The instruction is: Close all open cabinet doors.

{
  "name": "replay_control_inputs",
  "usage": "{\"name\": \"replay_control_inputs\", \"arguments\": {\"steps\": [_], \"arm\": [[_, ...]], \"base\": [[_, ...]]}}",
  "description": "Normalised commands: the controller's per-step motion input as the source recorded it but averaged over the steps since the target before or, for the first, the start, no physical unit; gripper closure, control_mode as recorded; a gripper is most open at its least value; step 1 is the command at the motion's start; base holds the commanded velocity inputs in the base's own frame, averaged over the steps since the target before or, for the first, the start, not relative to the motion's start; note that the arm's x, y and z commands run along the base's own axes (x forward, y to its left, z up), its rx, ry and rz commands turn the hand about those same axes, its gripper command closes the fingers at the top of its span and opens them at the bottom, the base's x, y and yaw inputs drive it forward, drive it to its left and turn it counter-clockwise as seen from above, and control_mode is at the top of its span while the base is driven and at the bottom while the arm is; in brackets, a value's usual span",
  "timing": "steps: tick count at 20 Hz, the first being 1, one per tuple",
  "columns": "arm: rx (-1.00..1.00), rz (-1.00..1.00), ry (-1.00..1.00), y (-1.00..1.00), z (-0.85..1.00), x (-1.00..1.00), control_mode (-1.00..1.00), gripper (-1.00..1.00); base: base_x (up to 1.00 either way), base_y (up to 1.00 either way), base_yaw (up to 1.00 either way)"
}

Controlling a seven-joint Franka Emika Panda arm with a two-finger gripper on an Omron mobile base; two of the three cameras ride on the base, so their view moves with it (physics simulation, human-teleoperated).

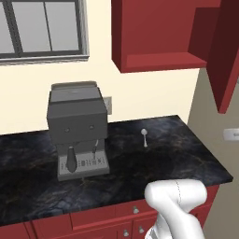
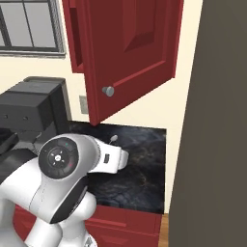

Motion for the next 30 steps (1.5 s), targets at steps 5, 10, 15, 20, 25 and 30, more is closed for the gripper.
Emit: {"name": "replay_control_inputs", "arguments": {"steps": [5, 10, 15, 20, 25, 30], "arm": [[-0.04, 0.0, -0.06, -0.2, 0.08, 0.0, -1.0, -1.0], [-0.29, 0.0, -0.06, -0.41, 0.03, 0.0, -1.0, -1.0], [-0.41, 0.0, -0.08, -0.32, 0.04, 0.0, -1.0, -1.0], [-0.39, 0.0, -0.14, -0.11, 0.11, 0.01, -1.0, -1.0], [-0.3, 0.07, -0.1, -0.03, 0.21, 0.0, -1.0, -1.0], [-0.38, 0.18, -0.03, -0.01, 0.14, 0.0, -1.0, -1.0]], "base": [[0.0, 0.0, 0.0], [0.0, 0.0, 0.0], [0.0, 0.0, 0.0], [0.0, 0.0, 0.0], [0.0, 0.0, 0.0], [0.0, 0.0, 0.0]]}}
